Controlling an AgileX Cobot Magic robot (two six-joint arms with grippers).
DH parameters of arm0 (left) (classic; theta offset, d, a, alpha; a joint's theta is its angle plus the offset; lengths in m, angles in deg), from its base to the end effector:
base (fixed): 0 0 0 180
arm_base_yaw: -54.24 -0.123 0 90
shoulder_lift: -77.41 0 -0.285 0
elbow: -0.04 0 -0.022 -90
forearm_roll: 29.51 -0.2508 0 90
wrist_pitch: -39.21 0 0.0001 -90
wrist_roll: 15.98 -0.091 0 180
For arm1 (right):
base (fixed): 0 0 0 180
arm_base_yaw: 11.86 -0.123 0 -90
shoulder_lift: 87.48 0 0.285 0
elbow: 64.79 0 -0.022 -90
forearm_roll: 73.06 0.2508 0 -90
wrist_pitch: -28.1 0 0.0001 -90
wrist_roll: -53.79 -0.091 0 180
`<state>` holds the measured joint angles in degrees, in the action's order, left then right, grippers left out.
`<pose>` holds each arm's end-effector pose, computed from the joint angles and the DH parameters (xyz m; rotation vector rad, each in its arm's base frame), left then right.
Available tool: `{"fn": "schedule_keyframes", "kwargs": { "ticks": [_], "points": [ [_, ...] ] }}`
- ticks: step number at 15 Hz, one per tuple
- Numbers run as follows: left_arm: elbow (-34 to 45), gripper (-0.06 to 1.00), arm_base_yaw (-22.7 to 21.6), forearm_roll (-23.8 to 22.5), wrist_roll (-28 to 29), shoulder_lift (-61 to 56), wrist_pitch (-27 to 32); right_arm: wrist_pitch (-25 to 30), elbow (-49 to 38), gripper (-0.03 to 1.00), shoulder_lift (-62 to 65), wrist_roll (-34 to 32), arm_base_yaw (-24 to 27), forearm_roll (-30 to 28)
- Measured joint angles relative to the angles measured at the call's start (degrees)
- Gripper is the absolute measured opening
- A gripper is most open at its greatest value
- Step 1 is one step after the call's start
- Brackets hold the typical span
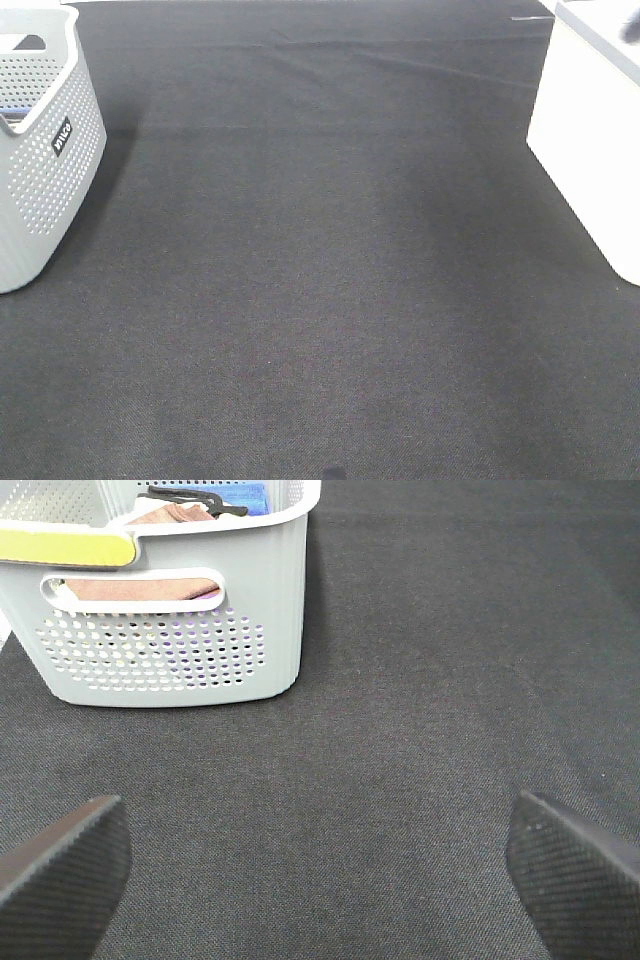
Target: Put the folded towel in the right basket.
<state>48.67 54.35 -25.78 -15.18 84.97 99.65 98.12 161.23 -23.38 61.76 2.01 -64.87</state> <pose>-0.0052 -0.0051 0.2776 -0.0094 2.0350 -0.0878 0.4016 -0.0866 0.4175 0.1247 2.4247 0.0138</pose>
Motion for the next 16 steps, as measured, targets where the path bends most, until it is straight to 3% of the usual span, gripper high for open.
{"fn": "schedule_keyframes", "kwargs": {
  "ticks": [7,9,10,12,16],
  "points": [
    [0.00,0.97,0.00,0.00,0.00,0.00,0.00,0.06,-3.67,0.10,-6.99,-0.29,0.97,-1.66],
    [0.00,0.97,0.00,0.00,0.00,0.00,0.00,0.06,-3.67,0.29,-8.54,-2.12,0.97,-3.09],
    [0.00,0.97,0.00,0.00,0.00,0.00,0.00,0.06,-3.67,0.49,-8.71,-2.98,0.97,-3.44],
    [0.00,0.97,0.00,0.00,0.00,0.00,0.00,0.06,-3.67,0.62,-8.71,-3.04,0.97,-3.21],
    [0.00,0.97,0.00,0.00,0.00,0.00,0.00,0.00,-3.67,0.65,-7.39,-2.98,-1.60,0.17]
  ]
}}
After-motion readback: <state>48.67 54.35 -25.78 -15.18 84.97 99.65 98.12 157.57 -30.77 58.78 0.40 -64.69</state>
